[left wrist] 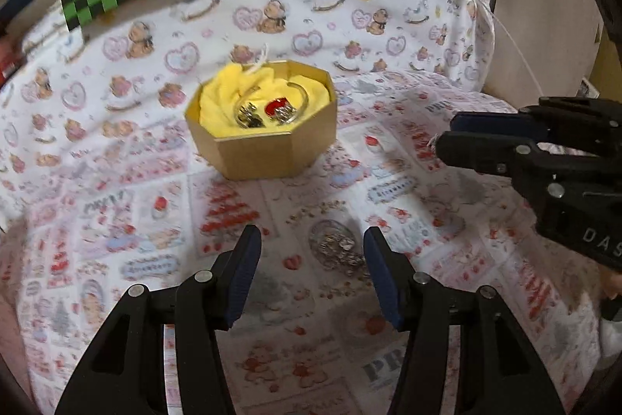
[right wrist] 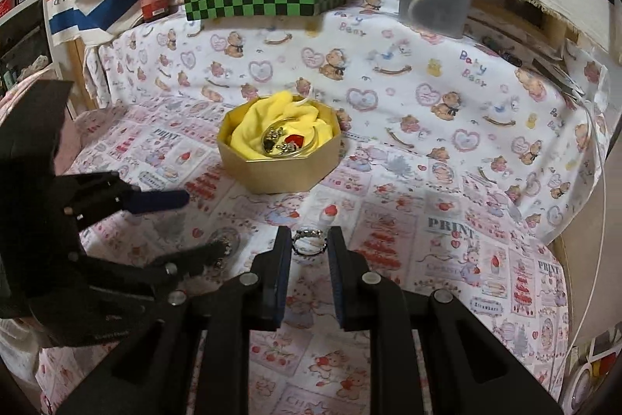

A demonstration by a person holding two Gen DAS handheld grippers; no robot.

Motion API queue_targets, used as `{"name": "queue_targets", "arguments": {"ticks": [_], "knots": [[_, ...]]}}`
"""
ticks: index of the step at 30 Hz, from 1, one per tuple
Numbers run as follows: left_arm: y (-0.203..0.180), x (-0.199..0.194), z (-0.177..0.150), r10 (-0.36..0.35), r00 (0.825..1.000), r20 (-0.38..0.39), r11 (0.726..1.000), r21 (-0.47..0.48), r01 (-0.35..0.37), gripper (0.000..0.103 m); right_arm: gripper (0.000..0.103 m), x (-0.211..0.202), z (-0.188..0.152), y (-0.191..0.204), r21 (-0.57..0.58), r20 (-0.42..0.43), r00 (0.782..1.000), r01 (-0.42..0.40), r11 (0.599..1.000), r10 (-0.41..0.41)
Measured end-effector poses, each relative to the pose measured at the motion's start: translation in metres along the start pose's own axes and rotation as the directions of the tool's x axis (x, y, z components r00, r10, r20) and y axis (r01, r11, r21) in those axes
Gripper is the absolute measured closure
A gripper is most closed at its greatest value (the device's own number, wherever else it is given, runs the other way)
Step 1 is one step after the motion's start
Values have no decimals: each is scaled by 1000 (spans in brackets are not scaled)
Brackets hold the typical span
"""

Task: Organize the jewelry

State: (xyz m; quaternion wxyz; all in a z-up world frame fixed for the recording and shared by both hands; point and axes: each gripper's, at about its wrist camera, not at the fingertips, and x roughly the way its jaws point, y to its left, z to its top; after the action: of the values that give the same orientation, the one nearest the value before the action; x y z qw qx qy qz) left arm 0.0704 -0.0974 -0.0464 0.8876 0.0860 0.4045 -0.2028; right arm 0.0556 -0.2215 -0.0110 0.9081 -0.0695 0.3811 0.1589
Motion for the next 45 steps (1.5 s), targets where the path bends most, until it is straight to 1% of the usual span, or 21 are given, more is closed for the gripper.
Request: {"name": "queue_targets", "arguments": {"ticks": [3,5,6,7,8,9,10,11,12,14,17,20,23,25,26,28,30,33,38,41,45], "knots": [[0,8,-1,-32,998,-50,999,-6,32,52,86,0,0,3,-9,1,1000,1,1000,-1],[-2,8,-2,-32,998,-52,999,-1,32,59,86,0,1,2,-12,4,1000,4,1000,-4],[-2,8,-2,-28,998,-53,1000,3,28,60,86,0,0,2,-11,4,1000,5,1000,-5],[-3,8,-2,-26,998,-54,1000,5,26,65,86,0,0,2,-11,5,1000,6,1000,-6],[-4,8,-2,-32,998,-52,999,6,33,76,86,-1,0,2,-10,5,1000,7,1000,-6],[-5,7,-2,-39,998,-50,999,10,40,82,86,-1,0,2,-11,3,1000,5,1000,-5],[-7,7,-3,-30,998,-48,999,21,31,92,86,-1,0,2,-11,1,1000,4,1000,-4],[-7,7,-3,-20,999,-45,999,28,21,97,86,0,0,2,-12,0,1000,5,1000,-5],[-7,7,-3,-17,999,-43,999,30,18,99,86,0,0,2,-14,-1,1000,6,1000,-6],[-5,6,-3,-8,999,-36,1000,18,9,100,86,0,0,2,-13,-2,1000,7,1000,-7],[8,-1,-1,-26,1000,-8,999,-36,26,100,86,-1,0,0,-11,3,1000,4,1000,-4],[22,-17,2,-8,998,65,995,-96,14,100,86,0,0,0,-15,-11,1000,-5,1000,5],[40,-38,5,13,988,156,986,-167,13,100,85,6,-1,2,-34,-57,998,-7,999,5],[54,-50,6,26,979,203,976,-218,19,100,76,13,-4,5,-49,-110,994,-10,999,4],[60,-54,6,43,975,217,972,-237,10,100,74,18,-6,5,-50,-138,990,-13,999,6],[67,-60,6,110,966,236,966,-255,-48,100,72,25,-9,6,-51,-173,985,-16,999,7],[73,-63,6,135,960,246,962,-263,-68,100,72,29,-11,7,-58,-187,982,-8,998,-3],[74,-62,5,127,963,240,961,-272,-59,100,72,35,-13,6,-55,-204,979,-6,998,-5],[63,-57,5,152,961,231,966,-239,-96,100,72,39,-13,5,-52,-215,976,16,999,-27],[61,-57,5,171,956,240,964,-243,-111,100,75,42,-12,4,-57,-215,976,15,998,-27],[63,-58,4,181,953,242,961,-249,-119,100,84,44,-13,2,-56,-216,976,10,998,-22]]}}
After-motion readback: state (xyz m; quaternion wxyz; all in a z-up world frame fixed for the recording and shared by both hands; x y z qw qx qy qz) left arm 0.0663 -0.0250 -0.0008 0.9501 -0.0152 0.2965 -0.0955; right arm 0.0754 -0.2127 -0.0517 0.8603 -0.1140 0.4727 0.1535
